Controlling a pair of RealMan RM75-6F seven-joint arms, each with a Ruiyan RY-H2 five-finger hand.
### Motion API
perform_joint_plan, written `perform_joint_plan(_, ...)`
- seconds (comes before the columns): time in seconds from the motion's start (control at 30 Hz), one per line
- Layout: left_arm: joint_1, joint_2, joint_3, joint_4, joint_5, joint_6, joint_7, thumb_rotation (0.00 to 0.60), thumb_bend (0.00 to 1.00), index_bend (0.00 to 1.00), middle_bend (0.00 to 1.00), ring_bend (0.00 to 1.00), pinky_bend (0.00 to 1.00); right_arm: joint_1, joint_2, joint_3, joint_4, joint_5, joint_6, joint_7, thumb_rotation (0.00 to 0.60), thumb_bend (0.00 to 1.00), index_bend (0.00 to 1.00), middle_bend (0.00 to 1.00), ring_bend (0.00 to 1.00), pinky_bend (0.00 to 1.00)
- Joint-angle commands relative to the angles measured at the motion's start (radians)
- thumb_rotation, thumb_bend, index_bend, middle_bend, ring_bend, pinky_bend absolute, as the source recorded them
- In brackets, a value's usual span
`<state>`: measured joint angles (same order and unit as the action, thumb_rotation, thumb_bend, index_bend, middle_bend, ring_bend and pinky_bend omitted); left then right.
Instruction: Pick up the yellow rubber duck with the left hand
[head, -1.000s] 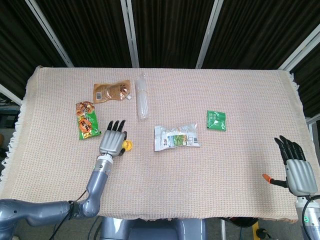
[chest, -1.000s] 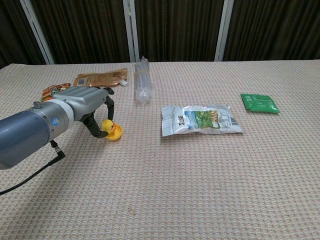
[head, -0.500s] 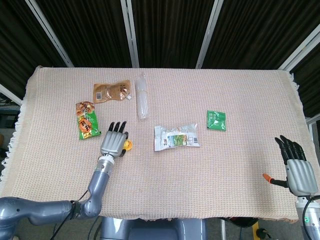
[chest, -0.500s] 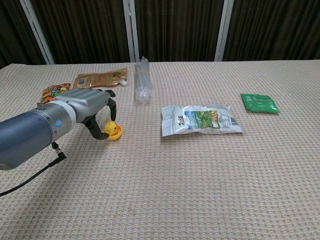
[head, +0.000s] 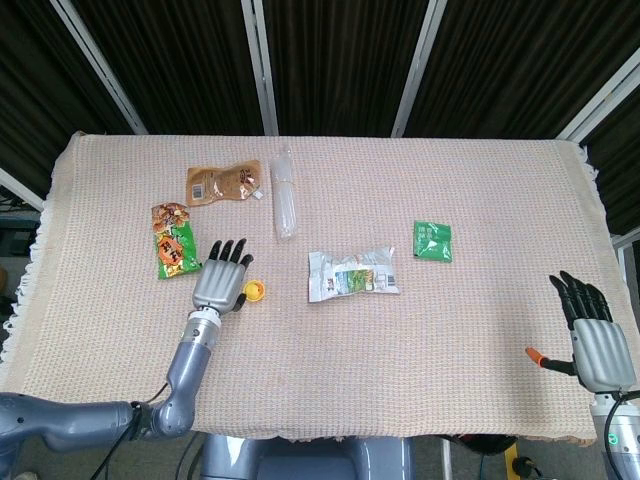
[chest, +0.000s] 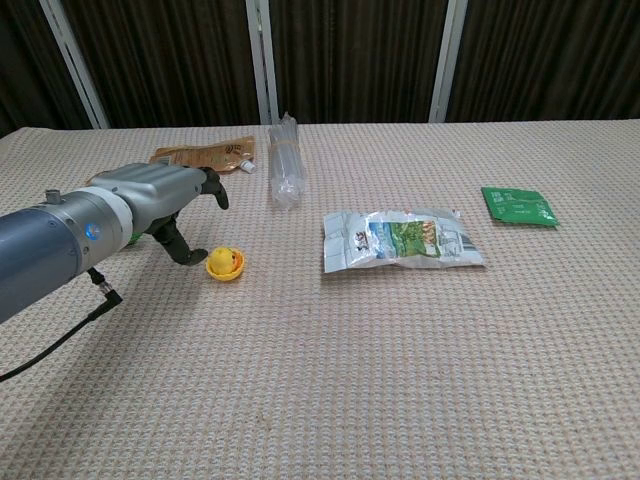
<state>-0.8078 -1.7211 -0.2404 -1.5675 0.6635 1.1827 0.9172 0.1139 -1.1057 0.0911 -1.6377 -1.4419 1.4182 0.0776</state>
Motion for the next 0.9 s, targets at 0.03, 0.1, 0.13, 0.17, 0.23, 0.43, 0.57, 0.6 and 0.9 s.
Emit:
perform_joint_plan(0.03, 0.058, 0.085, 0.035, -0.104, 0.081, 0.056, -0.064, 0.6, 0.35, 0.17, 0.0, 0.0, 0.0, 0.0, 0.001, 0.0, 0.0, 0.003, -0.002, -0.001, 0.6, 0.01, 0.01, 0.0, 0.0, 0.0)
perform_joint_plan(0.1, 0.101, 0.14, 0.063, -0.166, 0.124, 0.089, -0.104, 0.6, 0.34, 0.14, 0.0, 0.0, 0.0, 0.0, 0.003, -0.001, 0.0, 0.005, -0.006, -0.003, 0.6, 0.01, 0.01, 0.0, 0.0, 0.0)
perform_joint_plan(0.13, 0.124, 0.171, 0.079, -0.198, 0.147, 0.104, -0.127, 0.6, 0.31, 0.11, 0.0, 0.0, 0.0, 0.001, 0.003, -0.002, 0.0, 0.005, -0.008, -0.006, 0.6, 0.01, 0.01, 0.0, 0.0, 0.0)
perform_joint_plan(0.17, 0.146, 0.2, 0.095, -0.226, 0.171, 0.119, -0.149, 0.6, 0.28, 0.08, 0.0, 0.0, 0.0, 0.001, 0.004, -0.002, 0.0, 0.006, -0.009, -0.01, 0.6, 0.01, 0.01, 0.0, 0.0, 0.0)
perform_joint_plan(0.23, 0.198, 0.269, 0.138, -0.281, 0.232, 0.153, -0.201, 0.6, 0.13, 0.01, 0.0, 0.0, 0.0, 0.002, 0.003, -0.003, -0.002, 0.009, -0.013, -0.022, 0.6, 0.01, 0.01, 0.0, 0.0, 0.0)
perform_joint_plan(0.43, 0.331, 0.431, 0.262, -0.332, 0.42, 0.253, -0.331, 0.6, 0.0, 0.0, 0.0, 0.0, 0.0, 0.003, 0.001, -0.004, -0.007, 0.017, -0.016, -0.051, 0.6, 0.01, 0.0, 0.0, 0.0, 0.0)
perform_joint_plan(0.57, 0.4, 0.488, 0.319, -0.329, 0.512, 0.308, -0.402, 0.6, 0.0, 0.0, 0.0, 0.0, 0.0, 0.004, -0.001, -0.004, -0.008, 0.023, -0.021, -0.066, 0.6, 0.01, 0.0, 0.0, 0.0, 0.0)
perform_joint_plan(0.6, 0.42, 0.504, 0.338, -0.326, 0.539, 0.323, -0.42, 0.6, 0.0, 0.0, 0.0, 0.0, 0.0, 0.004, -0.001, -0.004, -0.009, 0.024, -0.021, -0.07, 0.6, 0.01, 0.0, 0.0, 0.0, 0.0)
perform_joint_plan(0.9, 0.578, 0.574, 0.425, -0.295, 0.644, 0.407, -0.565, 0.6, 0.0, 0.0, 0.0, 0.0, 0.0, 0.001, -0.005, -0.003, -0.012, 0.027, -0.013, -0.083, 0.6, 0.01, 0.0, 0.0, 0.0, 0.0)
